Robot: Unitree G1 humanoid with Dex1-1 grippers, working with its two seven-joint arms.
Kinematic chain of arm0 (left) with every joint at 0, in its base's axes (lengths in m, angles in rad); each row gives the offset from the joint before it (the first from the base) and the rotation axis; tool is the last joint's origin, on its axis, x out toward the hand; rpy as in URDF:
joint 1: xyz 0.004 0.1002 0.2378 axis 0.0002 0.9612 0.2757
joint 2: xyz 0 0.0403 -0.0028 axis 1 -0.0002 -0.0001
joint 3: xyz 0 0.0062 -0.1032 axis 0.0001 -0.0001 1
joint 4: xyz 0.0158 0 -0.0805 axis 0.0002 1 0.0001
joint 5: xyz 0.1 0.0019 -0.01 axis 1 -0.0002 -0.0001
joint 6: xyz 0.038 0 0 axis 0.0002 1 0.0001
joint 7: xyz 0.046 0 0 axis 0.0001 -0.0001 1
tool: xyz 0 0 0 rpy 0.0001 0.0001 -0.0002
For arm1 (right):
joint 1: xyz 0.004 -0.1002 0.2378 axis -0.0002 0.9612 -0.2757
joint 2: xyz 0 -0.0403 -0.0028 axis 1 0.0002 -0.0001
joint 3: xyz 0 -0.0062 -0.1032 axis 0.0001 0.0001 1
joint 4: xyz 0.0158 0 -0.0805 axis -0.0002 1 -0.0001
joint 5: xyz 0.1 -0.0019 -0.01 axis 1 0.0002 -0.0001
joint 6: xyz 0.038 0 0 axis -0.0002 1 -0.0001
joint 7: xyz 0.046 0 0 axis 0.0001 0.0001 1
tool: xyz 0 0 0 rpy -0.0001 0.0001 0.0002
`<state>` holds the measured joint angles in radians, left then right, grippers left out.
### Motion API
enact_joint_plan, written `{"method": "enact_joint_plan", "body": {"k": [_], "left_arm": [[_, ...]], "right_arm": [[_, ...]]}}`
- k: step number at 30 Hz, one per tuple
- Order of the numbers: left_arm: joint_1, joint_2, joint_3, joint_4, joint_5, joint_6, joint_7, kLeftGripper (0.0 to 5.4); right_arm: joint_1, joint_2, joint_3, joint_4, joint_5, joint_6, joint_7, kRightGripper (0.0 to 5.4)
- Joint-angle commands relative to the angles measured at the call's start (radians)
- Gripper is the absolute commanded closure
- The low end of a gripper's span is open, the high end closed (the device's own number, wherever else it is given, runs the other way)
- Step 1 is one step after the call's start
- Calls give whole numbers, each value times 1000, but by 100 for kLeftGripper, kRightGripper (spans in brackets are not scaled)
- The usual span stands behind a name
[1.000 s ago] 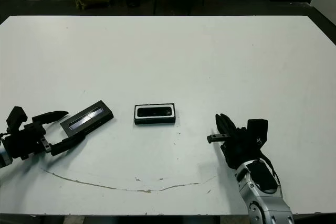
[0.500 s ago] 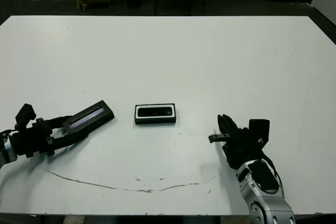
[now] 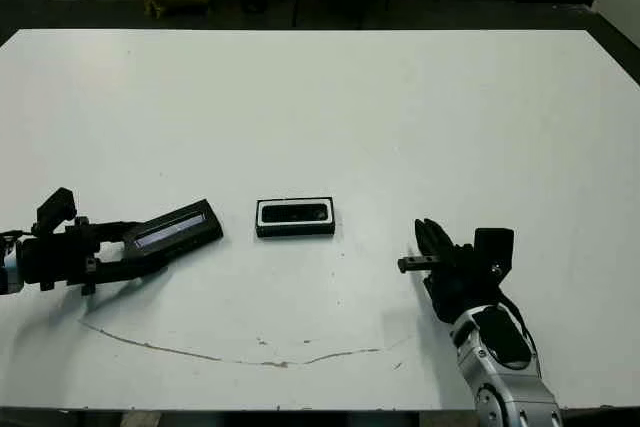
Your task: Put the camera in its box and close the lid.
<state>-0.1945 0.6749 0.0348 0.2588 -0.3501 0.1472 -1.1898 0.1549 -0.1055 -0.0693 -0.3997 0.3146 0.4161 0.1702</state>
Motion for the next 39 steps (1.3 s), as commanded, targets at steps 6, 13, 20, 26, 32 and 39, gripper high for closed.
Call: {"method": "enact_joint_plan", "body": {"k": [6,13,20,26,32,39], "left_arm": [[-107,49,38,-220,-42,185,88,283],[-281,8,-78,-250,-22,275,88,283],[-474,-61,-244,-100,36,298,-10,283],[-585,-166,-321,104,90,224,-89,283],[-643,-240,-365,239,162,161,-113,283],[-670,-296,-396,355,235,81,-139,283]], "right_arm": [[9,2,-4,31,7,-1,5,540],[13,4,6,60,-3,-47,19,540],[12,4,15,94,-6,-99,42,540],[11,6,20,118,-9,-121,49,540],[20,11,27,93,-10,-105,31,540],[14,0,36,103,-33,-125,32,540]]}}
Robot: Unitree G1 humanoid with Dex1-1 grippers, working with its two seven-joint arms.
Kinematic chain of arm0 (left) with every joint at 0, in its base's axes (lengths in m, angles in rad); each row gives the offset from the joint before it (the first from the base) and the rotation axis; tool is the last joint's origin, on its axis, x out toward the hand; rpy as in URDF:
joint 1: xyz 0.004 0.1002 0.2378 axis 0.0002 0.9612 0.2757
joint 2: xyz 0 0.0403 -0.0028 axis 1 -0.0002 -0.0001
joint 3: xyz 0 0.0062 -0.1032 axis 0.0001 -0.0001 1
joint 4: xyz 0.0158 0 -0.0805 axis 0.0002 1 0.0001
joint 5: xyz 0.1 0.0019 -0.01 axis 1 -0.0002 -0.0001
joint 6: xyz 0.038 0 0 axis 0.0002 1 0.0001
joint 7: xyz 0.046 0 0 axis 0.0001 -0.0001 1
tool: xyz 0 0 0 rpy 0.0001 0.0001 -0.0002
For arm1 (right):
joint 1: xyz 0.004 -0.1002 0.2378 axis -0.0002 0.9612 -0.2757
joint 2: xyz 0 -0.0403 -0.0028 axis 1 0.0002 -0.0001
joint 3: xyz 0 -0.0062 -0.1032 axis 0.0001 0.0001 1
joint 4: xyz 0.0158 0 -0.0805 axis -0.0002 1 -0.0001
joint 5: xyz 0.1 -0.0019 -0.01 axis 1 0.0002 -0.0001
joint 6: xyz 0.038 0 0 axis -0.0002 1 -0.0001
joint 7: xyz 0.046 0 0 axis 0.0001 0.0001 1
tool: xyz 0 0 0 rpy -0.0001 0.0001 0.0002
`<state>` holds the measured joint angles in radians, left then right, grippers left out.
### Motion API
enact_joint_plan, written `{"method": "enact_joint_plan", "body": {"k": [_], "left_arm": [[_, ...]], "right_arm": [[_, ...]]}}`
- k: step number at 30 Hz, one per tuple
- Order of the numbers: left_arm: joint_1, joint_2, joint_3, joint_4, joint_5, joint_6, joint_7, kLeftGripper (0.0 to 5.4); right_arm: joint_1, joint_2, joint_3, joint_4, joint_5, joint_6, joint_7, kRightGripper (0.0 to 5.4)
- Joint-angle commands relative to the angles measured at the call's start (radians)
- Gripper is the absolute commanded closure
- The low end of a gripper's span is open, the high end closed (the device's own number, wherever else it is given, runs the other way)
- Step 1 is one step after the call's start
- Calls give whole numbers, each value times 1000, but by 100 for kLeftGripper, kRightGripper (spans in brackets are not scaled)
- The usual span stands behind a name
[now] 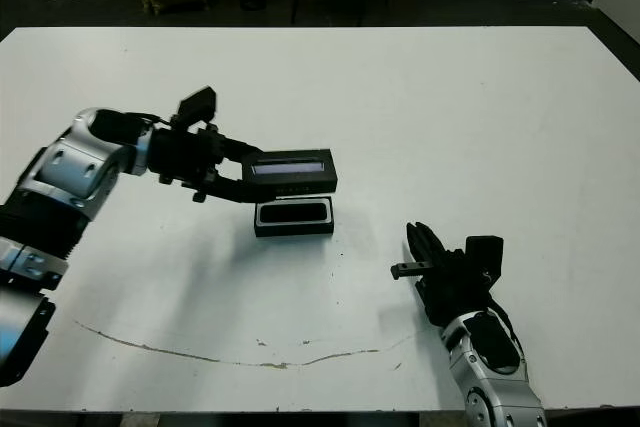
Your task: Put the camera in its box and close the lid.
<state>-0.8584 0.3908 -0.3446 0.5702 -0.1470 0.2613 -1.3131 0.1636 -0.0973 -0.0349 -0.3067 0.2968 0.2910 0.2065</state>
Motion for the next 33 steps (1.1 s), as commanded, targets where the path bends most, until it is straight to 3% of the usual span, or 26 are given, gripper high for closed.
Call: {"method": "enact_joint_plan", "body": {"k": [1,3,6,10,17,24,28,33], "left_arm": [[-9,-20,-20,61,38,-40,-23,283],[-12,-33,-20,88,50,-59,-33,283],[-12,-38,-20,104,66,-95,-44,283],[-15,-43,-19,114,79,-126,-55,283],[-24,-48,-19,121,98,-137,-63,283],[-27,-53,-14,123,105,-130,-65,283],[-30,-57,-17,126,110,-124,-65,283],[-28,-66,-15,136,111,-133,-66,283]], "right_arm": [[5,-5,-1,9,-10,5,-4,540],[3,-7,-2,4,-8,20,-5,540],[-1,-8,-4,53,-12,-61,34,540],[0,-6,-3,56,-16,-59,26,540],[-3,-15,0,98,-27,-126,56,540],[0,-11,-6,91,-12,-109,55,540],[8,-2,-8,55,2,-52,26,540],[4,-6,-9,85,1,-99,53,540]]}}
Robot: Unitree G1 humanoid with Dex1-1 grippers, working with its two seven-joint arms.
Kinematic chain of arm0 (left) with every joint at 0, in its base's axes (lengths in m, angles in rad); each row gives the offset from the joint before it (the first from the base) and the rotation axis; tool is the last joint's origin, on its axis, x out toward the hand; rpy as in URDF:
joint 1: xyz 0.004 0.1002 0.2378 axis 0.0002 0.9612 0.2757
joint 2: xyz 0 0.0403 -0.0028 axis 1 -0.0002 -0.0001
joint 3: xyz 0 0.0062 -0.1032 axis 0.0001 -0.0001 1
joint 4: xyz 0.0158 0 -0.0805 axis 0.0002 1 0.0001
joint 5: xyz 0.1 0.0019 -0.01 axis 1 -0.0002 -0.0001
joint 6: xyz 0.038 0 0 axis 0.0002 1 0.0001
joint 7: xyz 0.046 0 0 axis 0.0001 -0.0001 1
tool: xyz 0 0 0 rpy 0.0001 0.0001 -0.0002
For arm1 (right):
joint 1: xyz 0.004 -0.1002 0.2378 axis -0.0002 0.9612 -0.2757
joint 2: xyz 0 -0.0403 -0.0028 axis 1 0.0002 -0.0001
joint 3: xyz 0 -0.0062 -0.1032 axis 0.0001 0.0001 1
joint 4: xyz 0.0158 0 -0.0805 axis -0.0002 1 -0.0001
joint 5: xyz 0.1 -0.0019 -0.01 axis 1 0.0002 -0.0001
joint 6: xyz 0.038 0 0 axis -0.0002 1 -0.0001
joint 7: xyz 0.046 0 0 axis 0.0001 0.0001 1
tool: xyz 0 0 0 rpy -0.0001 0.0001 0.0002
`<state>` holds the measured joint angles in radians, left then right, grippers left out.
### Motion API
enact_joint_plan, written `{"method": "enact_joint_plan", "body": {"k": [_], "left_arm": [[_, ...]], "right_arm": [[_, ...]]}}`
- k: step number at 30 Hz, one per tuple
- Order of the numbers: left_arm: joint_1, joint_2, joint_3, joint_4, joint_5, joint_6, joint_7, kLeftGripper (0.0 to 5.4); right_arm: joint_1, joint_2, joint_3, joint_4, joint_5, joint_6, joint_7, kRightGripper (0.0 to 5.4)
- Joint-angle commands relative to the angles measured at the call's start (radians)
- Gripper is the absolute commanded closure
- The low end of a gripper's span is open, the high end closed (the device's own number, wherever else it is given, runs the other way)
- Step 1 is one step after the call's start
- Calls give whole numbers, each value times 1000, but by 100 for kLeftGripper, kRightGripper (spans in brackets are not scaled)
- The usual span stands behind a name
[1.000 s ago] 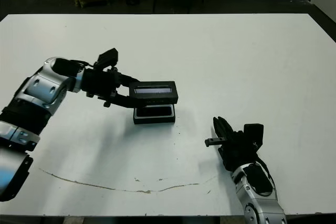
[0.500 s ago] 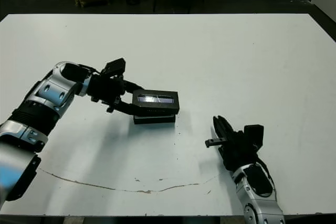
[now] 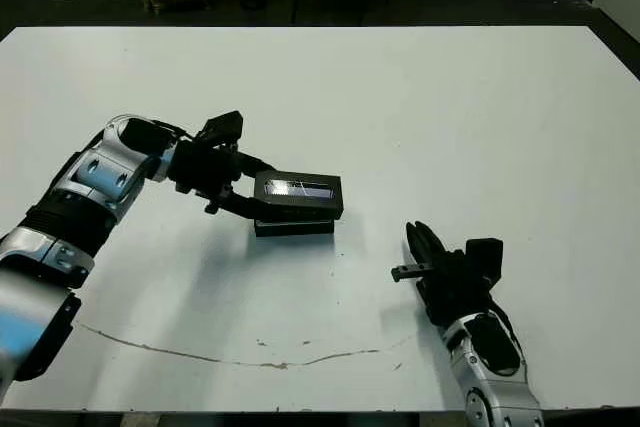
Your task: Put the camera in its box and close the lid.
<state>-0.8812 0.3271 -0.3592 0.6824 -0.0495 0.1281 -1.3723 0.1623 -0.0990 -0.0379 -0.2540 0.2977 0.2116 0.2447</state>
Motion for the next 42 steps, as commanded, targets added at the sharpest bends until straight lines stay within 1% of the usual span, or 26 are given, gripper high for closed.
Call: {"method": "enact_joint_plan", "body": {"k": [1,3,6,9,11,13,15,16,18,20,21,23,26,28,30,32,34,38,41,42], "left_arm": [[-6,-6,1,31,11,2,-11,283],[-7,-11,4,45,10,0,-18,283],[-11,-14,-3,52,19,25,-23,283],[-7,-19,3,60,17,28,-27,283],[-6,-23,4,66,15,36,-31,283],[-4,-25,5,67,16,38,-29,283],[-2,-24,1,66,22,27,-28,283],[-2,-23,-2,64,26,27,-27,283],[0,-21,-5,59,31,30,-24,283],[3,-18,-7,55,37,26,-20,283],[4,-18,-7,54,39,25,-19,283],[7,-17,-6,54,41,20,-17,283],[8,-16,-8,51,48,21,-13,283],[9,-17,-9,49,52,27,-10,283],[11,-17,-9,46,54,27,-8,283],[12,-18,-10,45,58,28,-7,283],[13,-19,-14,41,63,34,-1,283],[15,-21,-13,41,67,32,9,283],[19,-21,-11,36,70,27,17,283],[18,-21,-12,35,71,27,19,283]], "right_arm": [[5,-5,-7,32,1,-18,15,540],[4,-3,-8,34,5,-14,16,540],[7,3,-9,15,5,14,-5,540],[4,1,-12,53,9,-44,29,540],[1,-1,-11,65,0,-60,30,540],[1,-5,-8,59,-9,-50,20,540],[9,-3,-6,17,-2,10,-8,540],[12,-5,-4,9,-2,13,-7,540],[10,-5,-8,29,5,-18,16,540],[11,-1,-10,13,5,12,-5,540],[12,2,-11,0,11,41,-17,540],[15,5,-10,-17,15,62,-29,540],[15,0,-7,-19,11,57,-21,540],[15,-1,-5,-24,2,66,-31,540],[13,-1,-8,2,11,20,1,540],[11,-1,-11,24,11,-8,17,540],[11,3,-12,16,9,19,-2,540],[11,3,-14,35,18,-12,22,540],[12,5,-13,15,12,33,-12,540],[13,5,-13,13,17,36,-10,540]]}}
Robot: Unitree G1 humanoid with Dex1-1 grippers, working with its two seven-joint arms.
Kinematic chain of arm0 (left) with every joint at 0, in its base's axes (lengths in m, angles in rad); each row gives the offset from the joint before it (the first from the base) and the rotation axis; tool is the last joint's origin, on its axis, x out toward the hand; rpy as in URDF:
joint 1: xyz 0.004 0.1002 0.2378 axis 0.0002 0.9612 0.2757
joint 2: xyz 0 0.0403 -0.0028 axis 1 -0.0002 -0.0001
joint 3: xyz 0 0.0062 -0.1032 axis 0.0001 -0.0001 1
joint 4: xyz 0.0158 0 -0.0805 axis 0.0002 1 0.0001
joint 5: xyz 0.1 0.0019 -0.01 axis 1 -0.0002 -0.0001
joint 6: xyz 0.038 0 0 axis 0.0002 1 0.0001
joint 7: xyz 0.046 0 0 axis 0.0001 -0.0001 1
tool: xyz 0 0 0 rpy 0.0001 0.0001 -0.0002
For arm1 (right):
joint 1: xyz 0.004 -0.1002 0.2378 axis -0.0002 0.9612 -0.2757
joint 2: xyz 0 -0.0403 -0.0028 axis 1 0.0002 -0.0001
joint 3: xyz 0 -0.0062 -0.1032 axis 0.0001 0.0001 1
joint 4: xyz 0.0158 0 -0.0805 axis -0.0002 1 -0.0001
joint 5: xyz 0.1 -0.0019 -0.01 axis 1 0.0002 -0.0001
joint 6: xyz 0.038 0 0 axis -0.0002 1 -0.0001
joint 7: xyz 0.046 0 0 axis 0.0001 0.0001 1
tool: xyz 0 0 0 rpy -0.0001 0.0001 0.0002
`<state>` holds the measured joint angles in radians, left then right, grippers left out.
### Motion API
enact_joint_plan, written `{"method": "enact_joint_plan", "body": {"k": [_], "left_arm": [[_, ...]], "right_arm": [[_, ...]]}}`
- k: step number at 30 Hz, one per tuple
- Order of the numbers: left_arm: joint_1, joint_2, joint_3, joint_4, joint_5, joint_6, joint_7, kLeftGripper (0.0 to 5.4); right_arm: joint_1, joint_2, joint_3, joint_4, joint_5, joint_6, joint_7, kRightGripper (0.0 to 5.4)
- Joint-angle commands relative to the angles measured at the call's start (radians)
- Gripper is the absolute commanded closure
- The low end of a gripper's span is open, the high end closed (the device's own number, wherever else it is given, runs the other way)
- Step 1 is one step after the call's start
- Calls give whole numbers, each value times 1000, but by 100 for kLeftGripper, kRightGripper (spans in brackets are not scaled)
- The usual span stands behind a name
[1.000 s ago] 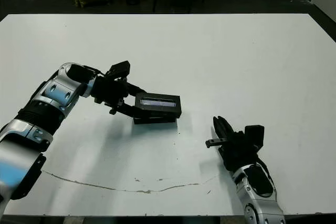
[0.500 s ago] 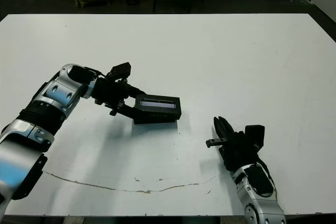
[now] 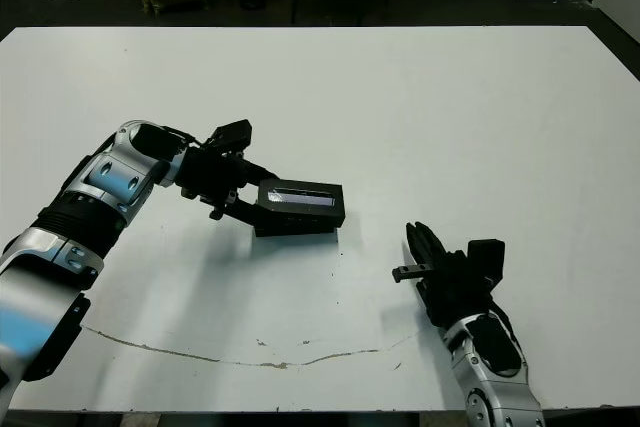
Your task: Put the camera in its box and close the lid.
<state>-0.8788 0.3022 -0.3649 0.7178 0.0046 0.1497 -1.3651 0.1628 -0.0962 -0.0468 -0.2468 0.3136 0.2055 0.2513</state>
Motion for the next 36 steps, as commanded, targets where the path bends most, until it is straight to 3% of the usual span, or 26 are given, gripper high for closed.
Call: {"method": "enact_joint_plan", "body": {"k": [1,15,21,24,36], "left_arm": [[15,4,-6,-1,17,7,11,283],[9,7,-6,2,22,15,11,283],[12,11,-11,9,32,9,12,283],[15,13,-10,14,35,-1,9,283],[23,24,-1,55,42,-6,14,283]], "right_arm": [[12,3,-5,14,10,22,-1,540],[10,7,-6,38,17,-5,9,540],[9,-1,-2,63,6,-52,33,540],[13,2,-3,33,18,6,5,540],[17,2,-5,22,31,14,8,540]]}}
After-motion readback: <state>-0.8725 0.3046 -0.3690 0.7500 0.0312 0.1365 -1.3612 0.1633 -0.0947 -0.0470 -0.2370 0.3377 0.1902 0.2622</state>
